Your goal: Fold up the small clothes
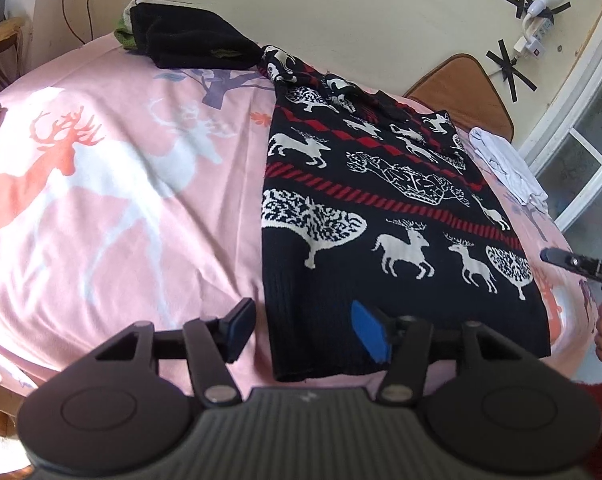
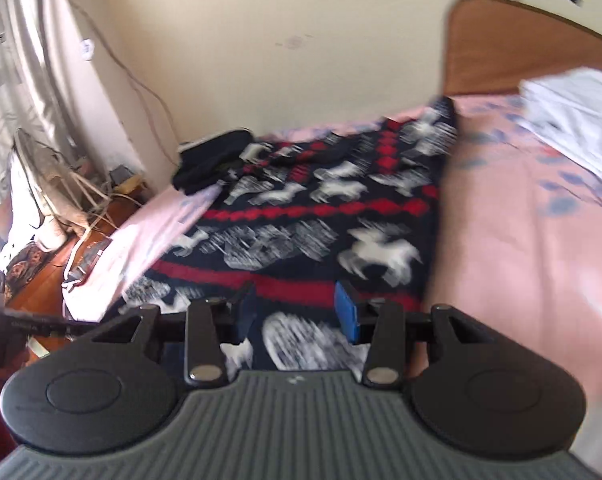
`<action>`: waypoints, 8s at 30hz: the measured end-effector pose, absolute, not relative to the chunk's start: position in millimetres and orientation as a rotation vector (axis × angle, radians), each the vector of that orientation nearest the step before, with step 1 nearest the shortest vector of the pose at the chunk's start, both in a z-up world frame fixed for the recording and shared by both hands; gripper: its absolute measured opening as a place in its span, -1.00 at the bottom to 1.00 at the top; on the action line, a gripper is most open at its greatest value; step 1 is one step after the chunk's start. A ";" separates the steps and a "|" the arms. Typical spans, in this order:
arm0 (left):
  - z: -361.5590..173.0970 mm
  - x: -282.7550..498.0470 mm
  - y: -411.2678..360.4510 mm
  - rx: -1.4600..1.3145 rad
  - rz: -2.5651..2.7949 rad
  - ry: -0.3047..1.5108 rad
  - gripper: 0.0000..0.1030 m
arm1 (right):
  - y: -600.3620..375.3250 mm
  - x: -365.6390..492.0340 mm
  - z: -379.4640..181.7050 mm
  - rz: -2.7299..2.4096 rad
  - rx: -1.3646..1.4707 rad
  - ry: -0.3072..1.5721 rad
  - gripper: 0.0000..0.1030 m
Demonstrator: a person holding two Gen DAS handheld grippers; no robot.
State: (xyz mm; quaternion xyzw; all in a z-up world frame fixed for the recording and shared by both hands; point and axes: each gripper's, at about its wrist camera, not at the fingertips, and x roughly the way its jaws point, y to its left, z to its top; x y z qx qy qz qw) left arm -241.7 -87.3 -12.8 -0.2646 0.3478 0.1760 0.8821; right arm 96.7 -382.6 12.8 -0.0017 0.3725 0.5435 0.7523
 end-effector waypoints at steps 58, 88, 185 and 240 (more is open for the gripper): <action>47.3 -97.0 30.4 -0.329 0.488 0.596 -0.19 | -318.0 188.6 52.7 0.938 -0.097 0.575 -0.44; 56.5 112.9 28.6 -0.263 0.303 0.551 -0.82 | -116.9 276.9 66.3 1.250 -0.225 0.637 -0.76; -27.2 -25.2 -24.5 -0.248 0.350 0.506 0.03 | -266.2 168.2 -17.1 1.039 0.078 0.618 0.21; -27.3 -28.1 -28.7 -0.224 0.314 0.492 0.33 | -268.2 169.8 -17.6 1.051 0.101 0.620 0.28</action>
